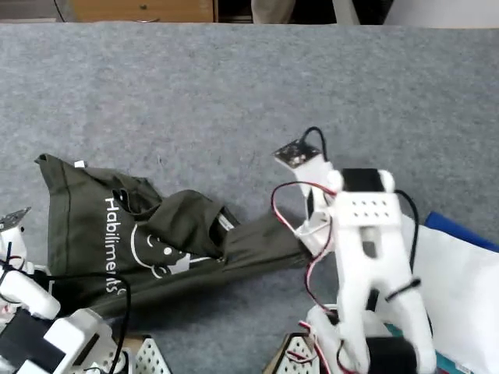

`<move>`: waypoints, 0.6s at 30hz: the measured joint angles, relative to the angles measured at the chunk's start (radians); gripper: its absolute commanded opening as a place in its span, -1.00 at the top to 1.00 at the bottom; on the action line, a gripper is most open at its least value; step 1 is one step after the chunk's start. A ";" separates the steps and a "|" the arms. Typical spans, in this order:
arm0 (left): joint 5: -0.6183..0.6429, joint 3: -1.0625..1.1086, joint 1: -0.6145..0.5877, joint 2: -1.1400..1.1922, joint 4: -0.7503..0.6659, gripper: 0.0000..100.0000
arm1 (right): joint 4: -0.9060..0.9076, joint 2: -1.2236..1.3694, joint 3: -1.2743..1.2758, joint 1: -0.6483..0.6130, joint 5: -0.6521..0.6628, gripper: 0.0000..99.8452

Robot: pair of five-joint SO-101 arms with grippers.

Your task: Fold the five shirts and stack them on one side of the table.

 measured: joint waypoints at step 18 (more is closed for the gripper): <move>0.000 -0.002 0.000 0.000 -0.011 0.96 | -0.018 0.180 -0.439 -0.493 -0.269 0.52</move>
